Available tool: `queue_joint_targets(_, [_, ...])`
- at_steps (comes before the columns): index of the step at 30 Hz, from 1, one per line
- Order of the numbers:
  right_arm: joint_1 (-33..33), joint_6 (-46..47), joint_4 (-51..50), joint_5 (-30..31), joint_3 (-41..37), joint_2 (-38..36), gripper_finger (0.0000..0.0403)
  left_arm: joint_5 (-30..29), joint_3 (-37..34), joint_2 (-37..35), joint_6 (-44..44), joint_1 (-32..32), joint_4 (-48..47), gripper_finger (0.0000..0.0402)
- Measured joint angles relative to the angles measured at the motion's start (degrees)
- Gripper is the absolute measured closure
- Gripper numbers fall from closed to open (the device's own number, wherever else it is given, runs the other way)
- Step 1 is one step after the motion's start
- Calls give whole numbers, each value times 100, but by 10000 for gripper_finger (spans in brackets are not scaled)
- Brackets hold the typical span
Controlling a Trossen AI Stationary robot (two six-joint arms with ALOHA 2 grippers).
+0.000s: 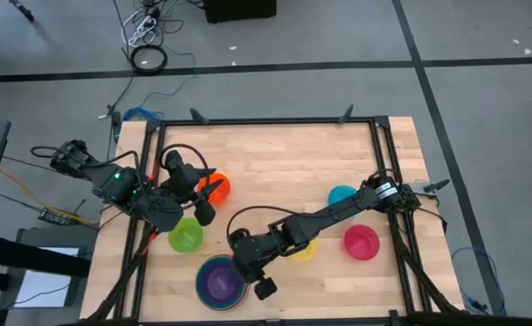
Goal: Nest bowls inside each other
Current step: Stack the yellow bowl on top of the violet bowl
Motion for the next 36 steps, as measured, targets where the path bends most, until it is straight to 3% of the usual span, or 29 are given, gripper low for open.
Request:
queue_joint_targets(4, [-200,389,-1055,663,-7,-141,308,121,0,0,-2,0,-6,245])
queue_joint_targets(13, [-478,1777,-4679,1021,-13,-385,293,707,0,2,-88,-7,-216,245])
queue_joint_targets(23, [143,2290,-3981,626,-997,-429,253,1419,0,2,-1042,-86,-1708,245])
queue_joint_targets(36, [236,2969,-2342,180,-2221,-429,227,1457,0,2,-1051,-120,-1804,245])
